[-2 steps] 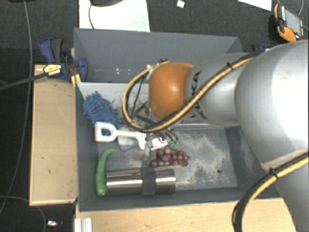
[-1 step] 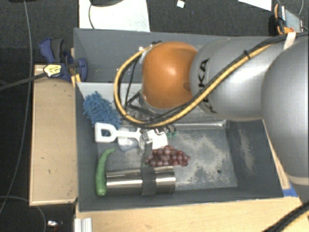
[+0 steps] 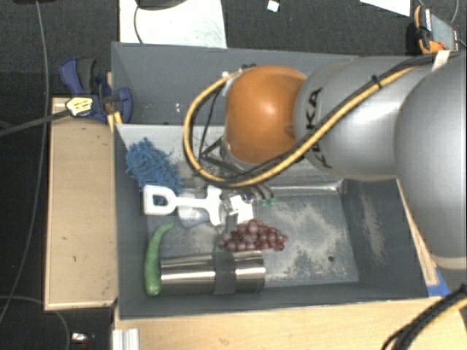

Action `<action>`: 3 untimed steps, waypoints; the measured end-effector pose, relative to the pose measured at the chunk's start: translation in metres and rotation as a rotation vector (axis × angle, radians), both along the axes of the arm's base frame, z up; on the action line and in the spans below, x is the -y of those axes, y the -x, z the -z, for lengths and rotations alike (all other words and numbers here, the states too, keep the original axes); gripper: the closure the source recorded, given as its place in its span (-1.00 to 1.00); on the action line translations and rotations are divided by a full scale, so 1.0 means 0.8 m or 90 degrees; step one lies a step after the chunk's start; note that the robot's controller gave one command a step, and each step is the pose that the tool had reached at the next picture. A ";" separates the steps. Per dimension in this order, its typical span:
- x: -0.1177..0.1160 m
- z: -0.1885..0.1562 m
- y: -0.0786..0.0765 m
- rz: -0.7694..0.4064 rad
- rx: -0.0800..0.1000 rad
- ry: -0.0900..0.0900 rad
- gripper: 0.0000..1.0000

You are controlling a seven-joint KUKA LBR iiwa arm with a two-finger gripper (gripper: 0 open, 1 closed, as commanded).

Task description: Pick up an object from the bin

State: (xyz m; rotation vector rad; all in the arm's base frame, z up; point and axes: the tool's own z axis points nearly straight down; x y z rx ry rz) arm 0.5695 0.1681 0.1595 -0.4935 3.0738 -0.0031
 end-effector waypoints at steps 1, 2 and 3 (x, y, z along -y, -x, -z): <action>-0.040 0.041 -0.026 -0.002 0.005 -0.005 -1.00; 0.001 0.060 -0.019 0.032 0.003 -0.002 -1.00; -0.016 0.072 -0.020 0.028 0.008 -0.002 -1.00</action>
Offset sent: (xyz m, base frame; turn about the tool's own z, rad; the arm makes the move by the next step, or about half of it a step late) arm 0.0145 -0.0002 -0.0485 0.0531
